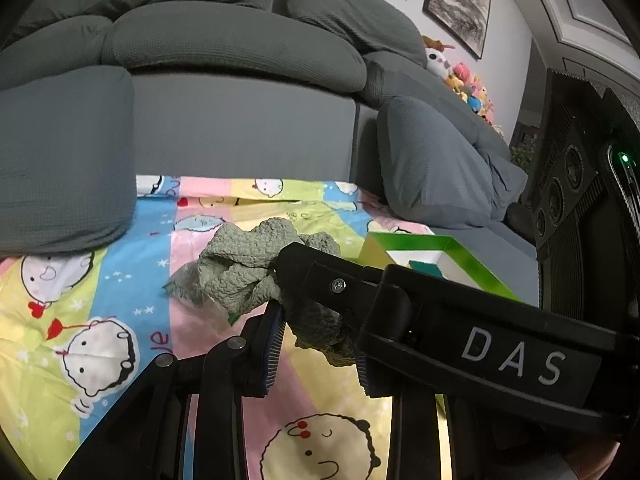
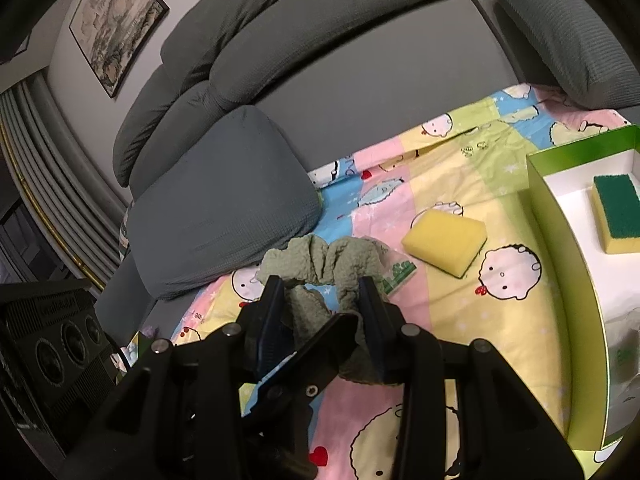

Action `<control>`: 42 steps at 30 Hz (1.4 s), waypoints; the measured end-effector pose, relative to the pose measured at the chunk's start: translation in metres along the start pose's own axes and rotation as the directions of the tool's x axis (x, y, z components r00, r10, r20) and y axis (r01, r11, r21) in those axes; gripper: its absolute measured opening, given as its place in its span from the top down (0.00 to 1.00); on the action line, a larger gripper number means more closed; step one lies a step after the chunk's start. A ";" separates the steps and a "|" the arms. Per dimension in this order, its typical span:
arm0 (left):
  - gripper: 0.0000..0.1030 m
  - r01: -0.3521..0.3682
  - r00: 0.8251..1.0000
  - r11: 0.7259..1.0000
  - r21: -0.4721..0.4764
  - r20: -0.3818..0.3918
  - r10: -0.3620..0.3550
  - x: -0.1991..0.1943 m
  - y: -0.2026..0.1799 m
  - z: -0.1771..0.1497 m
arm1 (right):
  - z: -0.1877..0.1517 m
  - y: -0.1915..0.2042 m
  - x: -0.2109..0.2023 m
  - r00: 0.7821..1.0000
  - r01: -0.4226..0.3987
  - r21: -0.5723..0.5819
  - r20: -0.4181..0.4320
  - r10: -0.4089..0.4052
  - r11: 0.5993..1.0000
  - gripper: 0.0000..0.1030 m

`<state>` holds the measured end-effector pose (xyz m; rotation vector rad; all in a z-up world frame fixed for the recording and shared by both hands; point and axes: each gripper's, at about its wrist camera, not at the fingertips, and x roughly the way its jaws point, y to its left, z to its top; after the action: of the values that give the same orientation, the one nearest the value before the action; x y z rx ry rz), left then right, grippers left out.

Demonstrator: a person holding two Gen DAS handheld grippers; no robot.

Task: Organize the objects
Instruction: 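Carry the cloth with the right gripper toward the green-rimmed box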

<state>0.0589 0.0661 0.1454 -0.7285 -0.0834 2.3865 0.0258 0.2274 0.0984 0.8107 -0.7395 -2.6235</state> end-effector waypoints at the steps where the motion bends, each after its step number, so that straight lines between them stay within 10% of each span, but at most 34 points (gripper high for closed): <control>1: 0.69 -0.001 1.000 1.000 0.005 0.006 0.001 -0.001 -0.001 0.000 | 0.000 0.000 -0.001 1.000 -0.004 0.001 0.006 0.004 1.000 0.61; 42: 0.69 0.111 0.990 0.988 0.109 0.079 -0.120 0.004 -0.067 0.010 | 0.008 -0.018 -0.070 0.977 0.091 -0.012 0.196 -0.087 0.996 0.59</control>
<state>0.0880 0.1231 0.1672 -0.5584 -0.0351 2.2923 0.0743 0.2746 0.1243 0.5987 -0.7407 -2.8156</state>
